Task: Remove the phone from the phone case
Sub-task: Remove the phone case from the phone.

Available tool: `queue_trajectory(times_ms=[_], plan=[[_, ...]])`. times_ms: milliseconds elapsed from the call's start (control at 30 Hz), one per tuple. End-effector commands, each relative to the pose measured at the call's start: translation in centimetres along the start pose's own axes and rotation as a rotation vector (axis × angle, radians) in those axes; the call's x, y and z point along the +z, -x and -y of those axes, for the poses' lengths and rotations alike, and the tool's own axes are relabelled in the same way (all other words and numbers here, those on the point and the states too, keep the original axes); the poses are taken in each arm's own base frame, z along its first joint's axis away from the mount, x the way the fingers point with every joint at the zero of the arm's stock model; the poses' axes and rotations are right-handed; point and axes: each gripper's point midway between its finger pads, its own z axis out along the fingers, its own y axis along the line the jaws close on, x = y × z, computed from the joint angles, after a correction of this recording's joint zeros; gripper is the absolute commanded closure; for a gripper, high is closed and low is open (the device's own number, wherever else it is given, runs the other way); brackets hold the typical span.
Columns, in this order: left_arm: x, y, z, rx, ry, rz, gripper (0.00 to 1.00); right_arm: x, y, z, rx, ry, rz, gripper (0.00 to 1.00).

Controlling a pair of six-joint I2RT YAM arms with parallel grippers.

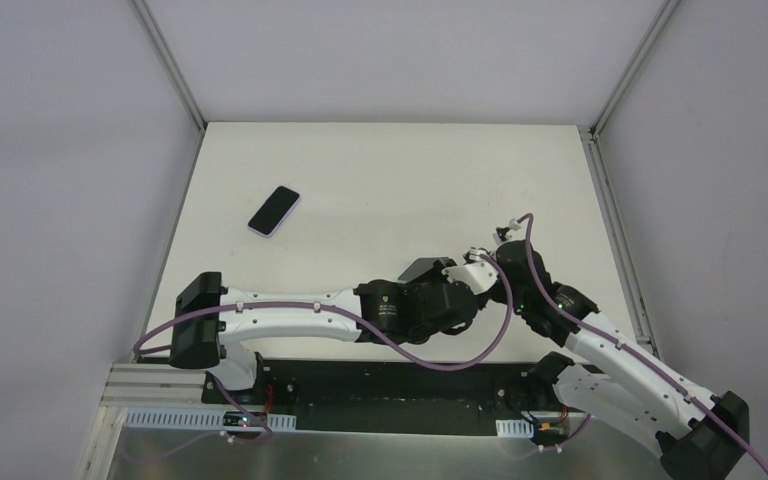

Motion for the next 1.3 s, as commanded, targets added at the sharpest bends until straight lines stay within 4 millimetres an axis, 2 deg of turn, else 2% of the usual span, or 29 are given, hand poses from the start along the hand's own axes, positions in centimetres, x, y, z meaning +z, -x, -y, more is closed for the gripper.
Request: queue_trajectory(times_ms=[0,233,600,800,933,1067,1167,1267], plan=[[-2.6,2.1,-2.9,-0.037,0.045,0.071,1.00,-0.1,1.4,-0.4,-0.023,0.009,0.067,1.00],[-3.6,3.1,-2.8,-0.018,0.043,0.098,1.00,0.3,1.6,0.5,-0.037,-0.030,0.075,1.00],[-4.9,3.8,-3.8,-0.014,0.069,0.127,1.00,0.7,2.3,1.9,-0.056,-0.087,0.102,1.00],[-6.2,3.8,-6.1,-0.027,0.129,0.145,1.00,-0.2,3.0,3.6,-0.081,-0.138,0.143,1.00],[-7.5,2.8,-8.6,-0.050,0.184,0.156,1.00,-1.2,4.9,5.5,-0.092,-0.183,0.257,1.00],[-8.2,0.6,-10.5,-0.076,0.248,0.149,1.00,-1.8,7.9,7.0,-0.013,-0.205,0.418,1.00],[-8.2,-1.2,-11.0,-0.119,0.259,0.147,1.00,-1.5,10.5,6.5,0.120,-0.115,0.541,1.00],[-8.3,-2.5,-11.2,-0.149,0.253,0.151,1.00,-1.9,14.3,5.2,0.248,-0.003,0.713,1.00]])
